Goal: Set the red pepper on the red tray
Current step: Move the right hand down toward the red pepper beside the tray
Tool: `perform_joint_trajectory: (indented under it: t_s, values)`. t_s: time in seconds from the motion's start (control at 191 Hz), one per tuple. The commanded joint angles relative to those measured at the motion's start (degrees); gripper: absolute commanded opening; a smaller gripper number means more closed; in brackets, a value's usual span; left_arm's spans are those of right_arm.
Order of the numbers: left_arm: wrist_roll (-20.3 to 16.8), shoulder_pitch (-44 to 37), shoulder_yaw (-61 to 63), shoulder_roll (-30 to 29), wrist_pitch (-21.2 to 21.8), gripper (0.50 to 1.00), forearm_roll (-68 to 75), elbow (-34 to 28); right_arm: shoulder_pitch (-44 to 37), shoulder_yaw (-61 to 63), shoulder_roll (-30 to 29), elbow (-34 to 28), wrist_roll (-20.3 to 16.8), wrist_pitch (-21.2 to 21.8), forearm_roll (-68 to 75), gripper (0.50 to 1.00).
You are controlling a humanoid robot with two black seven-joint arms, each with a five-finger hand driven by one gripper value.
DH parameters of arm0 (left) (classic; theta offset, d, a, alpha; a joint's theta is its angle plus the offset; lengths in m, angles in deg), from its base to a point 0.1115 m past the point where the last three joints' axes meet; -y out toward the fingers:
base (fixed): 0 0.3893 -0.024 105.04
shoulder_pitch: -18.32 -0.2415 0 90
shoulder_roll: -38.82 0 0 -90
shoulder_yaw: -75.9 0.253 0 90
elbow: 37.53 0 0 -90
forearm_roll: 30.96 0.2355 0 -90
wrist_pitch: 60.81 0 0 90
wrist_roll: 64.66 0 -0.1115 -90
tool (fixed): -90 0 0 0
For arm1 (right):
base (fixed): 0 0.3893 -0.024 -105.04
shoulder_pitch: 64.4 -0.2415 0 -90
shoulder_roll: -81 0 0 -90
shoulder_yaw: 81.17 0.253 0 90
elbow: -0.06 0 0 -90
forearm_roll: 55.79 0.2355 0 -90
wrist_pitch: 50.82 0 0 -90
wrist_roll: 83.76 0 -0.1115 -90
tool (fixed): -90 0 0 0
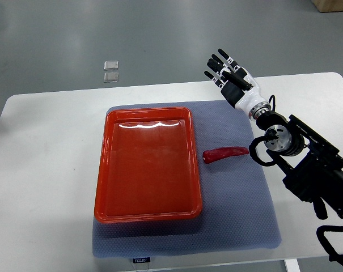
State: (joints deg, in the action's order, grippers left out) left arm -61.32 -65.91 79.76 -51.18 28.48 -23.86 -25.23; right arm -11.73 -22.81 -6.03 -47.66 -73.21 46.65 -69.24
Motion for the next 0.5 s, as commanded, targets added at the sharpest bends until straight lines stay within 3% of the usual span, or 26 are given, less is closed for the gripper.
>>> perform_joint_trajectory:
  t_s: [0.0,0.319,0.497]
  values:
    - [0.0,0.0,0.0,0.0,0.0,1.0,0.0,0.1,0.1,0.0,-0.1,0.0,0.0,0.1,0.0,0.913]
    - [0.0,-0.1,-0.1,0.0,0.0,1.0,-0.1,-0.3,-2.6,-5.5,1.9,-0.3,-0.4,1.1,-3.0,0.913]
    - [0.0,-0.1,-0.1,0.0,0.0,1.0,-0.1,-0.4,-9.8,-23.3,7.5,-0.7,-0.6,3.6,-17.0,0.913]
